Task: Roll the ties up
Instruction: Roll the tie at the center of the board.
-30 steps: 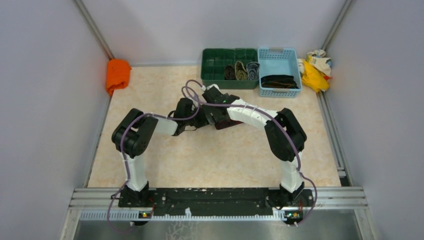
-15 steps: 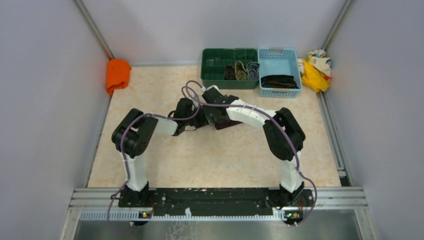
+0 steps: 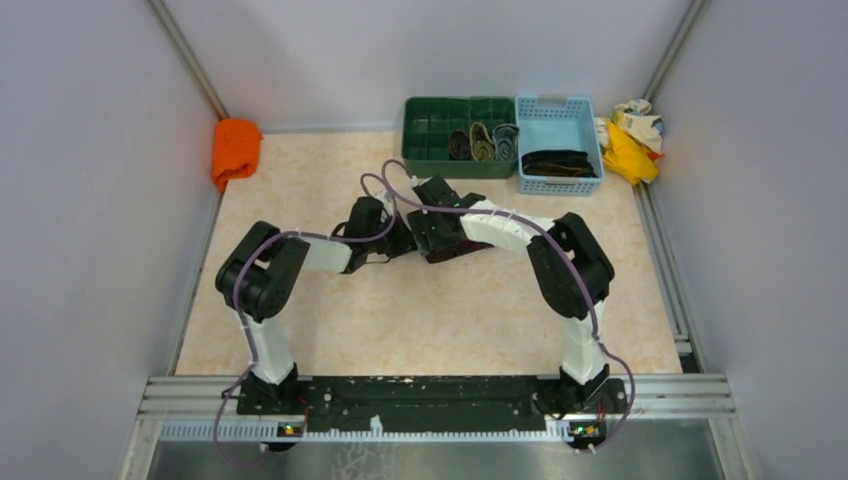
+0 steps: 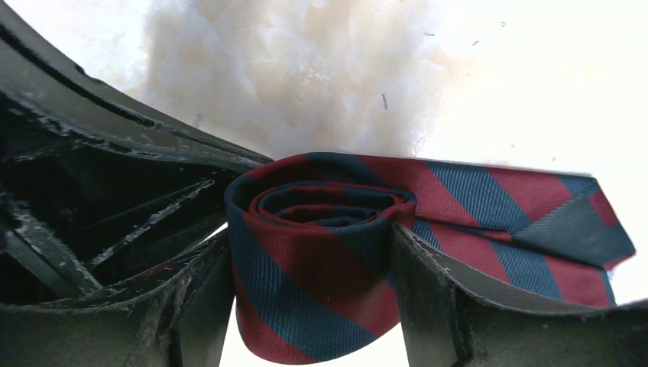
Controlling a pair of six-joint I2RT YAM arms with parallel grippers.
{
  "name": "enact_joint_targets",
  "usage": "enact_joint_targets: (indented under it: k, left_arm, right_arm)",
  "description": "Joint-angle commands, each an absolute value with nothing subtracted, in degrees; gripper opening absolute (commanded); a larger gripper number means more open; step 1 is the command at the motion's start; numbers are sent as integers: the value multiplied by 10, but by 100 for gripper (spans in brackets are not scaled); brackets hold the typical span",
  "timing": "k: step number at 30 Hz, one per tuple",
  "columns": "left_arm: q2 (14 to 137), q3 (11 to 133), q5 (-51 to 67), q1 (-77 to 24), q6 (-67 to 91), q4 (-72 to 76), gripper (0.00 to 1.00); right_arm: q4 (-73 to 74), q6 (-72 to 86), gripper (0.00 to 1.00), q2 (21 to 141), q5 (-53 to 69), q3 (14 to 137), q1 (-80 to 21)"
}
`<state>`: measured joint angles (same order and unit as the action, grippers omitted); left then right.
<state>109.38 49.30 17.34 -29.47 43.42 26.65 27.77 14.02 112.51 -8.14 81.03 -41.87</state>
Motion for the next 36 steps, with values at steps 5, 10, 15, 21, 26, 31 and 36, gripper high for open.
enact_joint_targets:
  k: [5, 10, 15, 21, 26, 31, 36]
  left_arm:
    - [986, 458, 135, -278, 390, 200, 0]
    - [938, 441, 121, -276, 375, 173, 0]
    - [933, 447, 136, -276, 375, 163, 0]
    - [955, 454, 146, -276, 377, 169, 0]
    - [963, 458, 164, -277, 385, 177, 0]
    - [951, 460, 166, -278, 386, 169, 0]
    - [947, 460, 165, -281, 385, 167, 0]
  right_arm:
    - [139, 210, 65, 1083, 223, 742, -346]
    - [60, 264, 65, 1103, 340, 726, -331]
    - [-24, 319, 64, 1122, 416, 704, -320]
    - [-21, 331, 64, 1154, 424, 697, -304]
    - [-55, 326, 69, 1122, 401, 656, -294]
    - [-28, 296, 73, 1081, 377, 646, -294]
    - [-4, 280, 74, 1031, 333, 629, -294]
